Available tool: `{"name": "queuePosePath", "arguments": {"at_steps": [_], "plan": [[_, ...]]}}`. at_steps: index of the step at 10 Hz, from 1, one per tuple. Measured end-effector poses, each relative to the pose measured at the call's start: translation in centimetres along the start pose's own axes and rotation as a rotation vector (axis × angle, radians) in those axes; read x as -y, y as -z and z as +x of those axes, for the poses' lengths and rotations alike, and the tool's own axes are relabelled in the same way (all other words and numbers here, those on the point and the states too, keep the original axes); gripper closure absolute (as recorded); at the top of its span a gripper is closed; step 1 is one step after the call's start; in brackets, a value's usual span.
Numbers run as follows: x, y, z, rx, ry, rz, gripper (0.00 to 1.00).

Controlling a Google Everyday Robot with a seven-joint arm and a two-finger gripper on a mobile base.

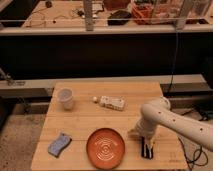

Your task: Place the eraser on the white sponge

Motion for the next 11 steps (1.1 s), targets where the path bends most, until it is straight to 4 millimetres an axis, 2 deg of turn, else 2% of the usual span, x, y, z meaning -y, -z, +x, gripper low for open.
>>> {"name": "queuePosePath", "arguments": {"at_steps": [11], "plan": [[0.17,-0.26,0.37,0.001,-0.017,0.000,0.20]]}}
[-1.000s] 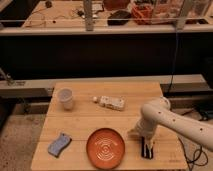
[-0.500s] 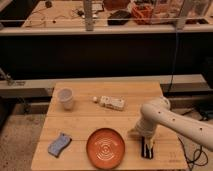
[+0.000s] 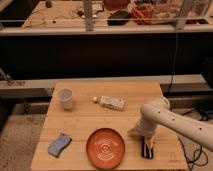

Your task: Place the eraser on the white sponge

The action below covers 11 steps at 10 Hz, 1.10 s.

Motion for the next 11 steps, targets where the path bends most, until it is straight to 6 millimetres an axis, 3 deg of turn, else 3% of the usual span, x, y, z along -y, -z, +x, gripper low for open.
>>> {"name": "queuePosePath", "arguments": {"at_steps": [11], "plan": [[0.26,-0.03,0.22,-0.004,-0.015,0.001,0.20]]}}
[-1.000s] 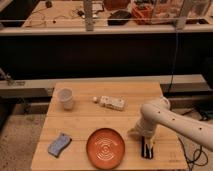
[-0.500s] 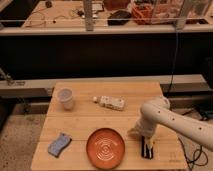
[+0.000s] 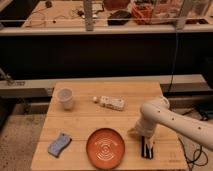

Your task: Place the eraser on the white sponge

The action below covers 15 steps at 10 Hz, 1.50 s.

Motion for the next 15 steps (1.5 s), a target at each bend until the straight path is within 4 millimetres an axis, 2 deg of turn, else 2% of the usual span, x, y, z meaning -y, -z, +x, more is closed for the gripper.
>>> {"name": "queuePosePath", "arguments": {"at_steps": [15], "plan": [[0.20,0.34,-0.30,-0.012,-0.004,0.010,0.20]]}}
